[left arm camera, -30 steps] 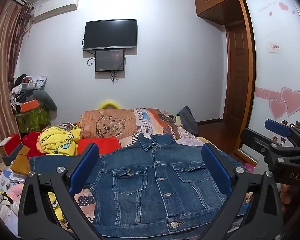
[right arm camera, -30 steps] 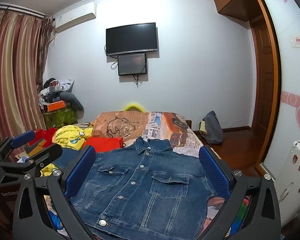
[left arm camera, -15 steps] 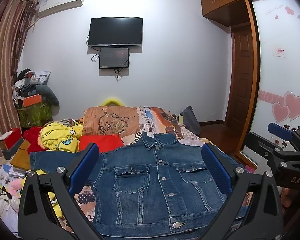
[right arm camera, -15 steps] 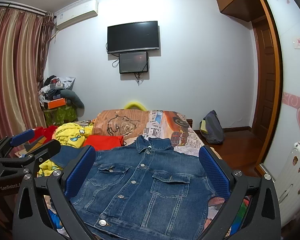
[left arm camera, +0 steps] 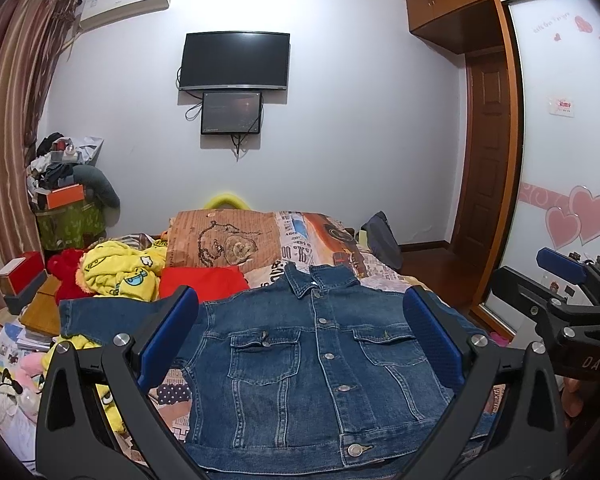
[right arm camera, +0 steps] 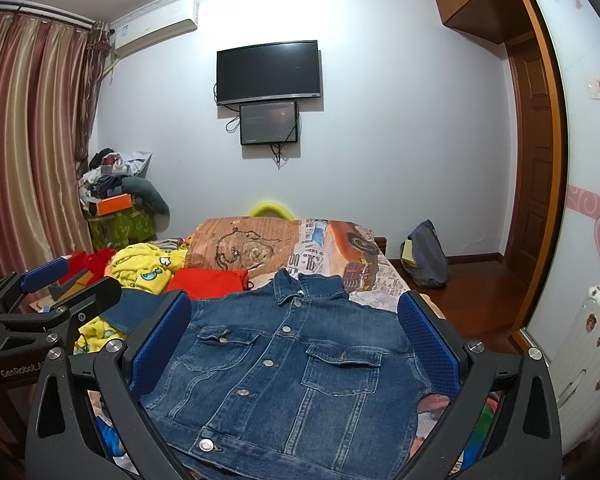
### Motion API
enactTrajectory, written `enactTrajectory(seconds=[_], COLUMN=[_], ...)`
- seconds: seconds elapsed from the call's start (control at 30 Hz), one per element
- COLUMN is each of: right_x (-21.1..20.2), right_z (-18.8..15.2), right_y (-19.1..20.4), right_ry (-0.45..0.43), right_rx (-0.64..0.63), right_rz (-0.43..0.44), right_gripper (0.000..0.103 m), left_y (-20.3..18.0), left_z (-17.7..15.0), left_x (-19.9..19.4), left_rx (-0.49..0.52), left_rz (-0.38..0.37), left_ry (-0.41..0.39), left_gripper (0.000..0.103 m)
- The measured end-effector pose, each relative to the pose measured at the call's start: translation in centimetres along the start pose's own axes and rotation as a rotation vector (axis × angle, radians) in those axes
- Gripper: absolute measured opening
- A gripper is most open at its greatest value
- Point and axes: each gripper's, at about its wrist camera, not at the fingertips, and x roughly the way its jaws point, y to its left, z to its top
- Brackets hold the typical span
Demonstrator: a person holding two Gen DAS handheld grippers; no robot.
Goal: Fold large clothes
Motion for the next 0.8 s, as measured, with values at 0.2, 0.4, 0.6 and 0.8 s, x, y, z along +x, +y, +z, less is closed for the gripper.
enactTrajectory(seconds=[0.2,0.4,0.6,0.8], right_x=[0.0,0.0,0.04,0.07], right_z=[0.0,-0.03,-0.11,-0.1], right_y=[0.03,0.07,0.17,0.19], right_ry=[0.0,0.0,0.0,0.001], right_rx=[0.0,0.0,-0.001,-0.001], right_rz=[0.0,-0.001,-0.001,-0.001], right_gripper=[0.103,0.103,0.103,0.103], left_y=[0.29,0.52,0.58,0.7], left_z=[-0.03,0.01,-0.07,-0.08], left_x=[-0.16,-0.08,0.0,-0.07], left_rx=[-0.004,-0.009,-0.01,-0.01], left_rz=[0.007,0.007,0.007,0.008], left_ry=[-0.001,0.0,0.004,0.006], left_gripper=[0.103,0.103,0.103,0.103])
